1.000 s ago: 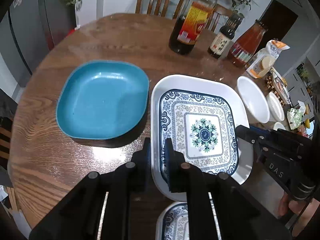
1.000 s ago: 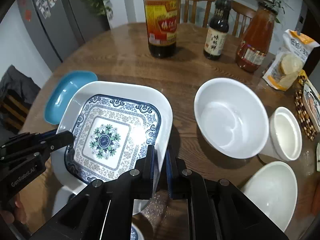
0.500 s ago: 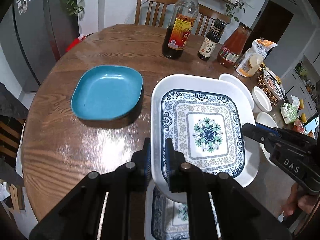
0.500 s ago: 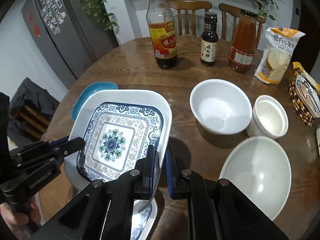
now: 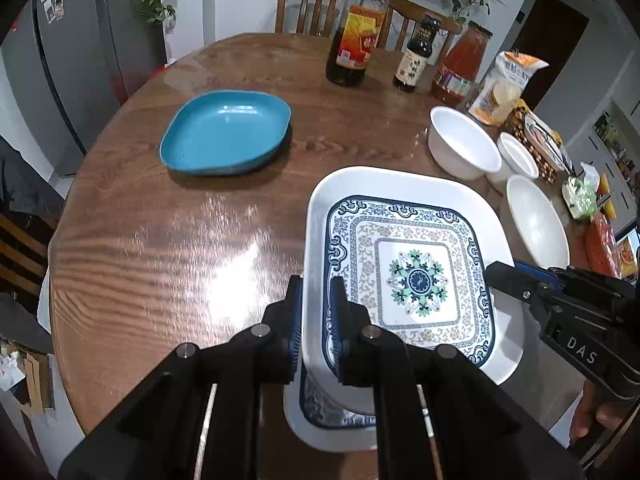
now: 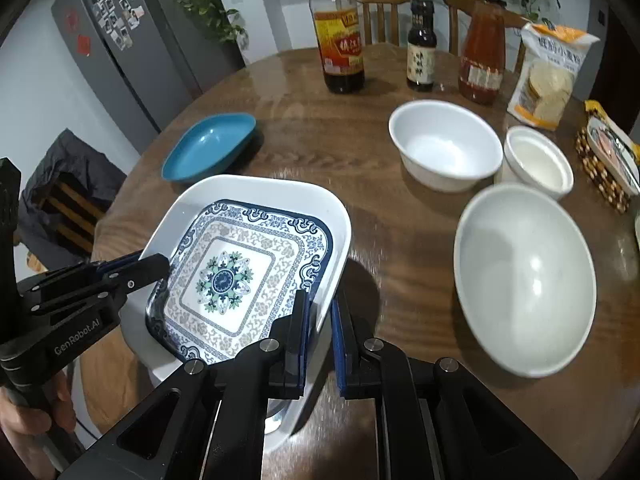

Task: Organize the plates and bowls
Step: 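Lower the held plate onto the other blue-and-white square plate with the right gripper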

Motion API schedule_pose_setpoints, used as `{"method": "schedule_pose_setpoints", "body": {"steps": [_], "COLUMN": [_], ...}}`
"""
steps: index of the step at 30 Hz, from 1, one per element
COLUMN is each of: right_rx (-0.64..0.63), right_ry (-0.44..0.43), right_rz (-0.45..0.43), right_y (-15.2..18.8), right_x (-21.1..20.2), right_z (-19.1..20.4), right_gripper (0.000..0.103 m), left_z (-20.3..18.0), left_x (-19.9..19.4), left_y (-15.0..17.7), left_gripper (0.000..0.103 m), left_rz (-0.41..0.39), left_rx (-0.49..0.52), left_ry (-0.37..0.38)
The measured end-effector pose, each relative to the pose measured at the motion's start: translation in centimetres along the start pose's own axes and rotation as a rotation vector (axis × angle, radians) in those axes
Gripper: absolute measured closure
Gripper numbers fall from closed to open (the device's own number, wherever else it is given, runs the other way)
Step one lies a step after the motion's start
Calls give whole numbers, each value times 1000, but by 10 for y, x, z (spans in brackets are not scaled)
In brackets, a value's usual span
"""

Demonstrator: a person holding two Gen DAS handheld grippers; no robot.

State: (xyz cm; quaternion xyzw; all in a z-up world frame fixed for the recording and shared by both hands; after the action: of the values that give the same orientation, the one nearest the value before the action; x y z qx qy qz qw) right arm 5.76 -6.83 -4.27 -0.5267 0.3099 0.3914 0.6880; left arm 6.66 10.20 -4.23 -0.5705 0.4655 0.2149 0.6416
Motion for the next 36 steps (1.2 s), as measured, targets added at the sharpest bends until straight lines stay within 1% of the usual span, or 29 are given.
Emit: {"method": "schedule_pose_setpoints", "body": {"steps": [11, 19, 23, 30, 33, 36], "right_rx": [5, -5, -36, -87, -105, -107], "right_ry": [-3, 2, 21, 59, 75, 82], "right_rz": [52, 87, 81, 76, 65, 55], "right_y": [37, 53, 54, 47, 42, 35], "right_x": [-4, 5, 8, 17, 21, 24], "right_z": [-3, -1, 7, 19, 20, 20], "right_gripper": [89, 89, 88, 88, 88, 88], "left_z": [-11, -12, -10, -3, -1, 2], "left_x": [-2, 6, 12, 18, 28, 33], "left_y": [30, 45, 47, 41, 37, 31], "left_gripper": [92, 92, 91, 91, 91, 91], "left_rz": [40, 71, 80, 90, 111, 112], "left_rx": [25, 33, 29, 33, 25, 25], "left_ry": [3, -15, -40, -77, -71, -74]}}
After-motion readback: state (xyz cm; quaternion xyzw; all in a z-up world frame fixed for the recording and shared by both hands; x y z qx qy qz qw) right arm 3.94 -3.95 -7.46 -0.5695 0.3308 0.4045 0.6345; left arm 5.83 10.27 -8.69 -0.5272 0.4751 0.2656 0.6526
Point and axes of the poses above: each gripper's, at about its wrist camera, not at the fingertips, and x roughly the way its jaws point, z to its left, y to its underside, the point moved 2 cm from there along x, roughly the way its jaws point, and after that the axes turned 9 degrees about x, right-handed, at the moved point
